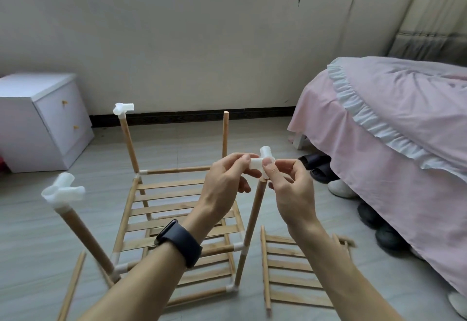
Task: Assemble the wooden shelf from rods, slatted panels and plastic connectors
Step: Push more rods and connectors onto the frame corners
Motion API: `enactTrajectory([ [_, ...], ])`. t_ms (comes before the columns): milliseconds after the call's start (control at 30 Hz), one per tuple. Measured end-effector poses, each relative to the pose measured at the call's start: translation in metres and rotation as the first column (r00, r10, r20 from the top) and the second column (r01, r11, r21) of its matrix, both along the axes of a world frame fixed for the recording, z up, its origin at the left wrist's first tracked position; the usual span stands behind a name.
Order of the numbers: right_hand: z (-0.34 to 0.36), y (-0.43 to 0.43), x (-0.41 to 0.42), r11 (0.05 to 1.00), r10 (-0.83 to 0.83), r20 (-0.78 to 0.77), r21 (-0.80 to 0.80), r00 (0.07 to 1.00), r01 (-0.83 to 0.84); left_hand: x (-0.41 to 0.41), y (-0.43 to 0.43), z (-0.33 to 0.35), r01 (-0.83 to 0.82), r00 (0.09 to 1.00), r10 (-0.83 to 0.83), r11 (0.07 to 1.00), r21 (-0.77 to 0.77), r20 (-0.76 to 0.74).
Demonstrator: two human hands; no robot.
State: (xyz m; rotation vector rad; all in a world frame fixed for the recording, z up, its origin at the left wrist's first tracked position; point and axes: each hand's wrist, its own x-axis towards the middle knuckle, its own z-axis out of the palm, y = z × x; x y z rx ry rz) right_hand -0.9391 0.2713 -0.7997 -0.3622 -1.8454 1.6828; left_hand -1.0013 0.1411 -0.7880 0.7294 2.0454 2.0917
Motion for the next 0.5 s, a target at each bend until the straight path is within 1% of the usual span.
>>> enactTrajectory([
  [133,-0.003,0.002,-0.001,1.0,0.002,0.034,0.01,0.999,-0.002,0.001,0.0,-0.004,-0.023,0.999,0.022,0.998,-0.067,-0.027],
  [300,-0.007,0.008,0.0,0.99,0.114,0.125,-0.103,0.986,-0.102,-0.001,-0.001,-0.006,-0.029,1.0,0.03,0.997,-0.067,0.01],
  [400,-0.006,0.011,0.0,0.977,0.155,0.116,-0.165,0.981,-0.135,0.0,-0.001,-0.006,-0.025,1.0,0.026,0.998,-0.062,0.005],
  [500,-0.006,0.011,-0.001,0.971,0.172,0.101,-0.184,0.98,-0.151,-0.001,-0.001,-0.006,-0.026,1.0,0.026,0.998,-0.053,0.004],
])
